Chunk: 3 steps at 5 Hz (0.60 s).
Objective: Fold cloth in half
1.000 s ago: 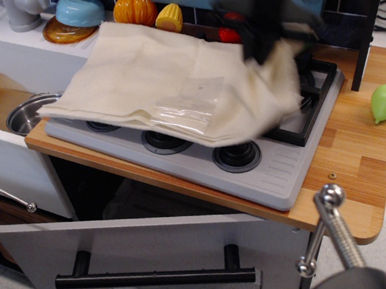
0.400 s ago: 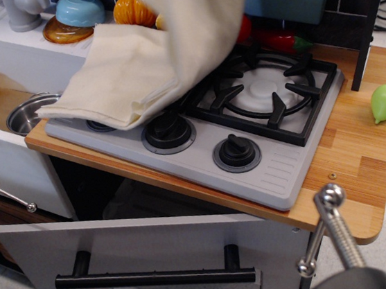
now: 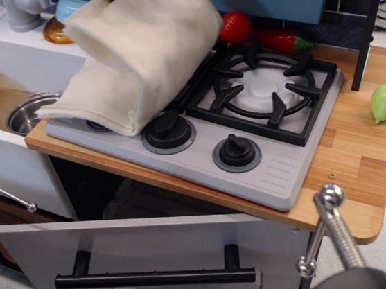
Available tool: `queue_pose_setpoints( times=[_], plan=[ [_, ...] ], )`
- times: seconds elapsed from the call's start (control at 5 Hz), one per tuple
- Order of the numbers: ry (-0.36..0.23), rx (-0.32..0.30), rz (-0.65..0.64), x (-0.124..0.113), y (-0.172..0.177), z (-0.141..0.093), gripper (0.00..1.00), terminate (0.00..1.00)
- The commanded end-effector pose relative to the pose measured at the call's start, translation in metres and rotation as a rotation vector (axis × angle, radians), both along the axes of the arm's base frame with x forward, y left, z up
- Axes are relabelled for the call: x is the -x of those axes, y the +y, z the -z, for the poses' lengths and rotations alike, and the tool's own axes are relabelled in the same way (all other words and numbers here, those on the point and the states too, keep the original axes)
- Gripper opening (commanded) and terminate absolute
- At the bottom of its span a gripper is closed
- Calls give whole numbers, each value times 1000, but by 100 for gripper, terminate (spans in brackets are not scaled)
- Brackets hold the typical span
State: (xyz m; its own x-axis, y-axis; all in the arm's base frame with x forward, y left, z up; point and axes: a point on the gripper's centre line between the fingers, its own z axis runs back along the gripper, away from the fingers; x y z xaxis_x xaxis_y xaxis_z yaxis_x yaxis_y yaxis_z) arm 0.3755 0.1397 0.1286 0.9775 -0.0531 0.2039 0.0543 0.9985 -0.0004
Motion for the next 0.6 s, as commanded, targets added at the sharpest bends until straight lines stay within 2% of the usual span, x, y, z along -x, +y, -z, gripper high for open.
queue_pose_setpoints(
  times=[0.0,0.2,0.4],
  plan=[
    [140,-171,-54,1,40,29,0,0],
    [157,-266,-138,6,53,48,100,0],
    [157,-266,-138,6,53,48,100,100]
  ],
)
